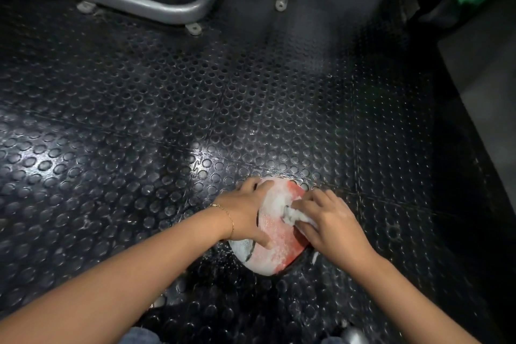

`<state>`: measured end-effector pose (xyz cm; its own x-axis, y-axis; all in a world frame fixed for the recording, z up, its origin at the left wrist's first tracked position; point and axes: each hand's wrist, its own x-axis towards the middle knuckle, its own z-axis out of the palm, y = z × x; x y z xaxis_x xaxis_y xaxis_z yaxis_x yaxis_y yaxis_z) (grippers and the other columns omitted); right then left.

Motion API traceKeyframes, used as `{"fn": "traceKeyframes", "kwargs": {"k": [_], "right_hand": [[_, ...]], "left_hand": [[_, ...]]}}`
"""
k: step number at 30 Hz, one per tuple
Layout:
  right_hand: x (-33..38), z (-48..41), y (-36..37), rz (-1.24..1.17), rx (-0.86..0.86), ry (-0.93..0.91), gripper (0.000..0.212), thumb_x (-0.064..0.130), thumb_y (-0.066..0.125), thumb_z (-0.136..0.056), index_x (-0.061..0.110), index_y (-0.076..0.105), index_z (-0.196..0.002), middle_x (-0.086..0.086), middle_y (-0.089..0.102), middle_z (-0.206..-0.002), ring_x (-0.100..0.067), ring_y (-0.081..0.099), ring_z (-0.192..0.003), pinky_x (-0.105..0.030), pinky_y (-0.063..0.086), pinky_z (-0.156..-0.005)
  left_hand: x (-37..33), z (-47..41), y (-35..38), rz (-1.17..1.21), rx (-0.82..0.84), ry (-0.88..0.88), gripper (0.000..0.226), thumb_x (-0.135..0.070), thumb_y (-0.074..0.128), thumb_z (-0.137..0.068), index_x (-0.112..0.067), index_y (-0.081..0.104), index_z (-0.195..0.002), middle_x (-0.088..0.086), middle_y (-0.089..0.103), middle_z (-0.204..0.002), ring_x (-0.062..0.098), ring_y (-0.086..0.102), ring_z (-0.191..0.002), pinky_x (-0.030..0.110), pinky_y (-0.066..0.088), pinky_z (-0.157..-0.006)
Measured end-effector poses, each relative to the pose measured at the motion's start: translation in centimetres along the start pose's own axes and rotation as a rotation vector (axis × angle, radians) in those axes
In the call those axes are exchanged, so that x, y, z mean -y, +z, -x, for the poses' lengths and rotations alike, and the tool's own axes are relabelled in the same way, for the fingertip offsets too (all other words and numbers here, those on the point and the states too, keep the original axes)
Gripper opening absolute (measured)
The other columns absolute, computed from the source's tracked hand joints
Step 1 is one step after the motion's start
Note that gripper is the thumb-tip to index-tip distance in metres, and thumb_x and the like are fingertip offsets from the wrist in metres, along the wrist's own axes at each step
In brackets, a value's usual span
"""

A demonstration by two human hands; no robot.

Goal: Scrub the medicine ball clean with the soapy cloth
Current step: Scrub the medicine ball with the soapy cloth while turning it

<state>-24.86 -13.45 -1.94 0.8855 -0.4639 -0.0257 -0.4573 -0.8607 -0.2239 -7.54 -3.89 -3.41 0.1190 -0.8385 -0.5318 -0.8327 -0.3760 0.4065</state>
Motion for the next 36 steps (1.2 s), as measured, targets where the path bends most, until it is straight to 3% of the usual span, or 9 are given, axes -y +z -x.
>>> {"fn": "traceKeyframes", "kwargs": {"k": [5, 11, 17, 21, 25, 31, 36], "right_hand": [[-0.7, -2.4, -0.2, 0.007, -0.001, 0.077, 0.029, 0.021, 0.069, -0.077, 0.018, 0.067, -0.106, 0.0, 0.059, -0.095, -0.021, 0.052, -0.088, -0.035, 0.042, -0.079], [-0.4, -1.7, -1.0, -0.06, 0.116, 0.04, 0.033, 0.028, 0.063, -0.083, 0.022, 0.062, -0.115, 0.004, 0.056, -0.105, -0.016, 0.048, -0.099, -0.032, 0.037, -0.088], [0.2, -3.0, -0.7, 0.014, 0.024, 0.054, 0.031, 0.021, 0.068, -0.078, 0.017, 0.066, -0.109, -0.001, 0.059, -0.097, -0.021, 0.052, -0.089, -0.038, 0.045, -0.08], [1.0, -2.8, -0.8, 0.036, 0.07, -0.004, 0.031, 0.021, 0.071, -0.074, 0.018, 0.067, -0.105, -0.002, 0.059, -0.096, -0.023, 0.054, -0.089, -0.038, 0.044, -0.078], [0.9, -1.7, -0.6, 0.06, 0.094, -0.011, 0.034, 0.021, 0.078, -0.065, 0.02, 0.069, -0.098, 0.0, 0.062, -0.091, -0.023, 0.057, -0.082, -0.038, 0.048, -0.071], [0.5, -3.0, -1.2, 0.054, 0.107, 0.049, 0.034, 0.021, 0.059, -0.084, 0.021, 0.06, -0.118, 0.002, 0.056, -0.109, -0.018, 0.048, -0.101, -0.032, 0.036, -0.09], [1.5, -1.5, -1.2, 0.029, 0.107, -0.012, 0.032, 0.024, 0.071, -0.074, 0.019, 0.067, -0.106, 0.001, 0.06, -0.098, -0.021, 0.054, -0.089, -0.036, 0.043, -0.079]], "left_hand": [[-0.4, 0.0, 0.1, -0.034, -0.008, -0.005, 0.119, -0.063, 0.071, -0.067, -0.03, -0.008, -0.149, -0.008, -0.005, -0.155, 0.022, 0.044, -0.123, 0.03, 0.042, -0.086], [0.0, -0.1, 0.0, 0.008, -0.002, 0.007, 0.121, -0.061, 0.074, -0.064, -0.033, -0.006, -0.149, -0.011, -0.005, -0.155, 0.022, 0.041, -0.128, 0.033, 0.045, -0.091], [0.2, 0.1, 0.2, 0.008, -0.005, 0.003, 0.119, -0.062, 0.071, -0.067, -0.029, -0.009, -0.149, -0.011, -0.008, -0.155, 0.02, 0.044, -0.124, 0.025, 0.041, -0.08], [0.8, 0.4, 0.2, 0.051, -0.002, -0.004, 0.121, -0.059, 0.074, -0.065, -0.031, -0.008, -0.149, -0.013, -0.008, -0.154, 0.023, 0.041, -0.127, 0.032, 0.042, -0.094], [0.6, 1.1, 0.9, 0.049, -0.01, 0.021, 0.12, -0.057, 0.074, -0.067, -0.03, -0.009, -0.149, -0.011, -0.009, -0.154, 0.023, 0.037, -0.131, 0.035, 0.044, -0.097], [0.4, 0.9, 0.9, 0.007, -0.01, 0.053, 0.121, -0.056, 0.077, -0.064, -0.03, -0.006, -0.149, -0.011, -0.006, -0.154, 0.023, 0.038, -0.129, 0.039, 0.045, -0.098], [1.3, 0.8, 1.0, 0.075, 0.01, 0.052, 0.122, -0.053, 0.078, -0.065, -0.033, -0.008, -0.148, -0.016, -0.009, -0.153, 0.023, 0.035, -0.133, 0.038, 0.041, -0.103]]}}
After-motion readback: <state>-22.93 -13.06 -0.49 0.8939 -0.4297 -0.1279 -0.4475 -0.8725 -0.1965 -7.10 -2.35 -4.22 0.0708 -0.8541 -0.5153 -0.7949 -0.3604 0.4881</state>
